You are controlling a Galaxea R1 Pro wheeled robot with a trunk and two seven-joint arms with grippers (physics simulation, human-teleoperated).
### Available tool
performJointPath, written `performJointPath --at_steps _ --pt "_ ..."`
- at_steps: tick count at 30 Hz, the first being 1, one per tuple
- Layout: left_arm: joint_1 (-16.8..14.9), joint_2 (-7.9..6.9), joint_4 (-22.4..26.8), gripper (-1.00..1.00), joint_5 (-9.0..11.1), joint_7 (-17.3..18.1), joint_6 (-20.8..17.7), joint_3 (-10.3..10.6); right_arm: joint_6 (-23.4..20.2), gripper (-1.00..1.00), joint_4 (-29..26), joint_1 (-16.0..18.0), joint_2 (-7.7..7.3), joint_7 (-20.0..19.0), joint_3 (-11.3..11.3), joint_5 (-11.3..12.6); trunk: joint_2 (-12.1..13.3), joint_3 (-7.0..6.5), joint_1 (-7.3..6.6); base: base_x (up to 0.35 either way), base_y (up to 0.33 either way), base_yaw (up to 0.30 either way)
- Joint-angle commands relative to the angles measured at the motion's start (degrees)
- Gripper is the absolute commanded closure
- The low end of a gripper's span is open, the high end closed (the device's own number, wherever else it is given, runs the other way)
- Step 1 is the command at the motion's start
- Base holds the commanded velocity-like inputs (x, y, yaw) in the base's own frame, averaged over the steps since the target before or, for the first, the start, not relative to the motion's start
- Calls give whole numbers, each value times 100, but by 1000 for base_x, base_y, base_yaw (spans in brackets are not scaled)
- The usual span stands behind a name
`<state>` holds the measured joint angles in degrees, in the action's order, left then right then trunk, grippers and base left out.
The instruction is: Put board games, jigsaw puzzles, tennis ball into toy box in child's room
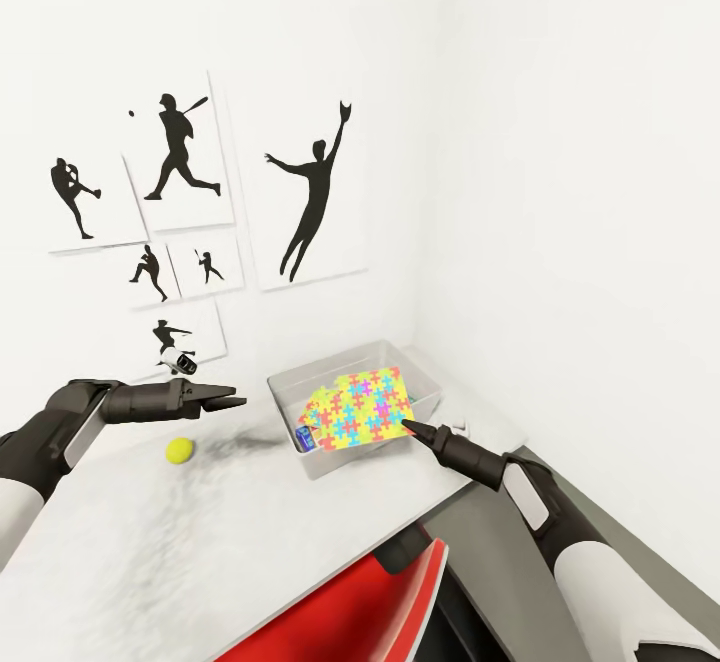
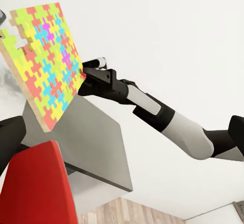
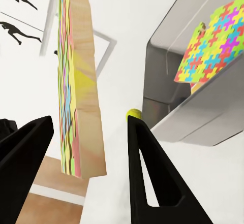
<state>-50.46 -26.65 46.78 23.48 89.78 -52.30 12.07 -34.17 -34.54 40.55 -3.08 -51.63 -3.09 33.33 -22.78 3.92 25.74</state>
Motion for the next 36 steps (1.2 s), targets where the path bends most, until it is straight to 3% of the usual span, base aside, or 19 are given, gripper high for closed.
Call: performJointPath --at_steps 1,18,21,25,29,36 --pt "-8 -7 -2 -100 16 22 -61 24 -37 100 1 5 4 -3 -8 20 -14 13 4 0 0 0" --pt "-8 -4 -2 -100 17 22 -61 23 -155 100 -20 10 29 35 -19 22 -14 13 4 0 0 0" --pt "-8 -5 -2 -100 19 22 -61 23 -424 100 -29 14 28 63 -24 -6 -14 13 4 0 0 0" --pt "-8 -4 -2 -100 20 22 -61 23 -794 100 -104 118 14 405 -29 10 -14 13 4 0 0 0" --pt "-8 -5 -2 -100 20 22 -61 23 -1042 100 -142 427 23 749 -32 22 -14 13 4 0 0 0" --pt "-8 -7 -2 -100 20 22 -61 23 -1161 100 -145 739 27 1090 -34 30 -14 13 4 0 0 0"
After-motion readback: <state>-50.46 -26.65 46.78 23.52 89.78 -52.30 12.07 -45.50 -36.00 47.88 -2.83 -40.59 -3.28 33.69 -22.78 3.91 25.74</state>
